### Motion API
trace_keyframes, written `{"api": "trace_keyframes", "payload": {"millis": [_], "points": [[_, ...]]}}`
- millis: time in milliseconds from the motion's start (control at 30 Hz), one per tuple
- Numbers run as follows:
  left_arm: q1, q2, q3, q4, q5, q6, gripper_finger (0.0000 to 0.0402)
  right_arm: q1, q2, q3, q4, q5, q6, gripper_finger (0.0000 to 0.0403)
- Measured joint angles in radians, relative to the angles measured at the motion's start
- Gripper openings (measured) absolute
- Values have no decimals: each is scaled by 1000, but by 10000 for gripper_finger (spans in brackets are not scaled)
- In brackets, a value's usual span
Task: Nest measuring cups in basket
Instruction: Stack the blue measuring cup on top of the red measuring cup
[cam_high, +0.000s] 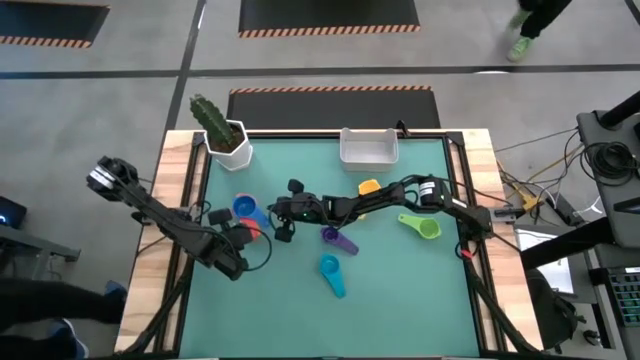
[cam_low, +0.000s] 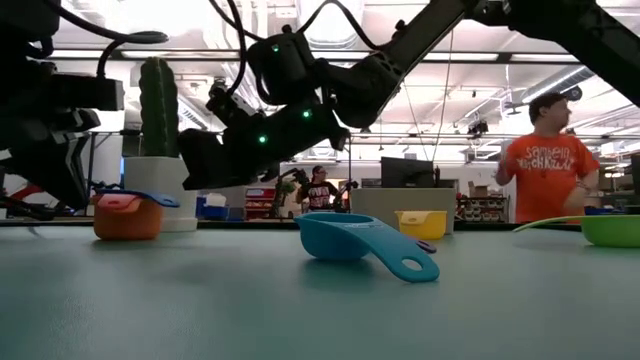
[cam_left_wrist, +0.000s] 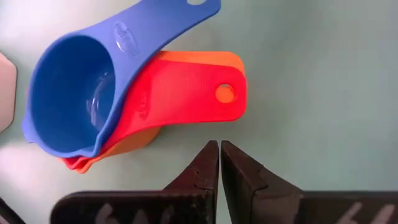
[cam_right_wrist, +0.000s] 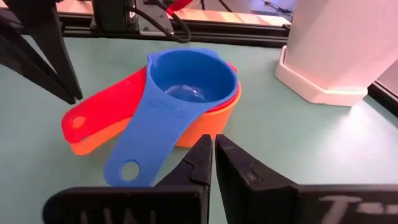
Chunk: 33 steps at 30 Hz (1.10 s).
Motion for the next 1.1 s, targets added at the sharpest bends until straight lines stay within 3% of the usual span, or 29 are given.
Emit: {"api": "trace_keyframes", "payload": {"millis": [1100], "points": [[3,12,0,45,-47,0,0,33,85,4,109,-27,79,9]]}}
